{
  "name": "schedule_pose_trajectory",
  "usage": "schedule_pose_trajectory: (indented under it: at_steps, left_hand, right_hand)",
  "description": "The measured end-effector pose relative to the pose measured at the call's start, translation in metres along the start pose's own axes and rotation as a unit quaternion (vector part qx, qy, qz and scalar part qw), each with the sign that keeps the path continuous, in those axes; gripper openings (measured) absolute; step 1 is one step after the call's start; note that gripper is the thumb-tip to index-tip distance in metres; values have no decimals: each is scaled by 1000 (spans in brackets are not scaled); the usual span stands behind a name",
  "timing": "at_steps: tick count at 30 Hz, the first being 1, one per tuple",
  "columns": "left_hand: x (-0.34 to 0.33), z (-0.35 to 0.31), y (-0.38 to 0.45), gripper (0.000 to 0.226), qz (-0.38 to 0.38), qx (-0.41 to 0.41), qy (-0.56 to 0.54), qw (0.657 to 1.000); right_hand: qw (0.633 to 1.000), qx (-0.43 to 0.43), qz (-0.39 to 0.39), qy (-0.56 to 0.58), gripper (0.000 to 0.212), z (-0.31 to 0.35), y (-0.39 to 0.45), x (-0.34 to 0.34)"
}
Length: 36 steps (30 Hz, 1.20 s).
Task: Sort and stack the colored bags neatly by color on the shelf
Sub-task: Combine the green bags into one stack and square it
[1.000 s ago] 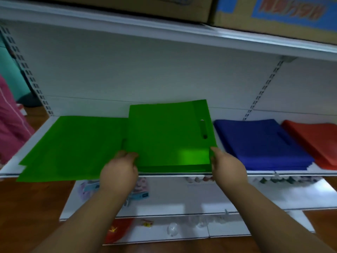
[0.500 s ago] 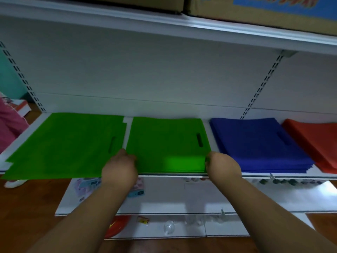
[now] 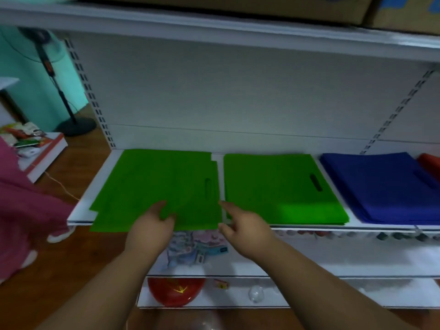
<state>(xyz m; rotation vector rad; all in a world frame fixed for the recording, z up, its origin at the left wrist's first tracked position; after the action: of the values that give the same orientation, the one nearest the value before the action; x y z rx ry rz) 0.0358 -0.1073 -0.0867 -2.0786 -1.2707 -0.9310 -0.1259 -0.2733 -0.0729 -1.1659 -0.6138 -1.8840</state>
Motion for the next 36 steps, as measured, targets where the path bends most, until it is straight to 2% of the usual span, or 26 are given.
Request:
schedule_pose_trajectory:
  at_steps: [2,4,6,9,12,14,15,18,22,28,32,36]
  left_hand:
    - [22,30,11,54,9,51,-34,998]
    - [38,54,17,57,24,68,-42,997]
    - [47,74,17,57,48,82,-79,992]
    - [54,103,14,46,45,89,-171,980]
    - [62,119,13,22,-10,91,-204,975]
    - [68,123,15,11,-47,83,-187,978]
    - [70,124,15,14,-56,71,-163,982]
    - [72,121,16,21,-75,7,-88,993]
    - [66,100,14,21,-102,-53,-49,992]
    - [30,28,6,24,-80,-157,-41,983]
    - [-2,-35,0,27,-49,-185,-20,981]
    - [-36,-85,-5,30,-12,-170,18,985]
  right_hand:
    - [997,-43,58,15,72,24,8,-21]
    - [988,-106,102,41,73,38,10,-36]
    - [981,-152,95,72,71,46,7,-46]
    - [986,-158,13,43,60,52,2,-59]
    - [986,-152,-69,27,39,56,-6,-70]
    - [987,-106,-120,5,27,59,-10,-68]
    - [986,-75,-146,1,25,60,-10,-64]
    - [975,-24,-221,-25,33,58,-8,-46]
    - [957,-36,-285,-37,41,45,-8,-19]
    - [936,-127,-327,-27,45,-18,-27,30]
    - [931,-181,-313,-56,46,-80,-35,62]
    - [941,-201,-251,-103,38,-134,-35,88]
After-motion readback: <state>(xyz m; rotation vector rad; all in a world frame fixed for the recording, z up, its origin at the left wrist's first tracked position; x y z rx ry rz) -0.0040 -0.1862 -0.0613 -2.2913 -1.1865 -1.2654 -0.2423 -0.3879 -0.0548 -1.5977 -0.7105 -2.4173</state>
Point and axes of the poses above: each hand's wrist, its own y-axis towards the middle knuckle, its own x-axis out of the back of the hand, z = x × y, the point moved 1 cm from there along y, towards the middle knuckle, and after that the axes turned 7 degrees about -z, right-handed, at the moved point
